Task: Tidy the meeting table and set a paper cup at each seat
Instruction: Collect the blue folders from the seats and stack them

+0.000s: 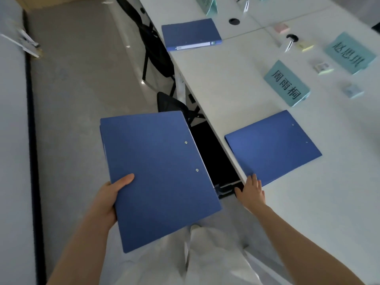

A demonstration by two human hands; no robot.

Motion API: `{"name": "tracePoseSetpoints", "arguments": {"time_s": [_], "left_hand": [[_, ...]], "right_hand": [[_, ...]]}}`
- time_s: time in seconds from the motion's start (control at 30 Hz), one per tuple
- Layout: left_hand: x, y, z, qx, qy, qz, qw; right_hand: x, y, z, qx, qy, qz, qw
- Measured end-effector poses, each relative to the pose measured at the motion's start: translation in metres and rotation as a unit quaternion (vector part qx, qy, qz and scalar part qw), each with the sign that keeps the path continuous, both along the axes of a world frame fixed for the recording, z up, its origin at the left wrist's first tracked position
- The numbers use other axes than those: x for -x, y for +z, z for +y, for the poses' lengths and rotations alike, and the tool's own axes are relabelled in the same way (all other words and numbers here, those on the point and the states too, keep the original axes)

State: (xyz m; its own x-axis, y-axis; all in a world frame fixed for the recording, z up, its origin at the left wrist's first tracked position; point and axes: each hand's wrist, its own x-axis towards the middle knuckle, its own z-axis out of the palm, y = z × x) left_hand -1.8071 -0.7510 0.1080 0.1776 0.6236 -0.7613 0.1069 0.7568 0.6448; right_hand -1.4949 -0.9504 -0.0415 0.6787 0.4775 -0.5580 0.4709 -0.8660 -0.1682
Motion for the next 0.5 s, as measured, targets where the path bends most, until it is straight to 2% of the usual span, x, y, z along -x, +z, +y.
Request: {"name": "tracePoseSetpoints", "arguments": {"time_s": [0.17, 0.23, 0.3, 0.33, 0.4, 0.5], "left_hand": [[-0.001, 0.0, 0.02, -0.002, -0.032, 0.004, 0.999], [-0.001, -0.001, 0.025, 0.001, -0.048, 0.0, 0.999], [-0.002, 0.0, 0.03, 0.003, -0.058, -0.008, 0.998], [-0.003, 0.0, 0.032, 0.002, -0.061, -0.012, 0.998], [-0.006, 0.001, 0.035, 0.001, -0.066, -0.017, 0.998], [-0.009, 0.003, 0.038, -0.002, -0.072, -0.017, 0.997]], "right_hand": [[0.021, 0.002, -0.009, -0.017, -0.01, -0.011, 1.0], [0.028, 0.004, -0.013, -0.079, -0.087, 0.002, 0.993], [0.029, 0.004, -0.015, -0.147, -0.232, 0.011, 0.962], [0.028, 0.005, -0.016, -0.156, -0.329, 0.021, 0.931], [0.024, 0.003, -0.021, -0.155, -0.521, 0.089, 0.835], [0.022, 0.0, -0.025, -0.223, -0.648, 0.272, 0.675]]}}
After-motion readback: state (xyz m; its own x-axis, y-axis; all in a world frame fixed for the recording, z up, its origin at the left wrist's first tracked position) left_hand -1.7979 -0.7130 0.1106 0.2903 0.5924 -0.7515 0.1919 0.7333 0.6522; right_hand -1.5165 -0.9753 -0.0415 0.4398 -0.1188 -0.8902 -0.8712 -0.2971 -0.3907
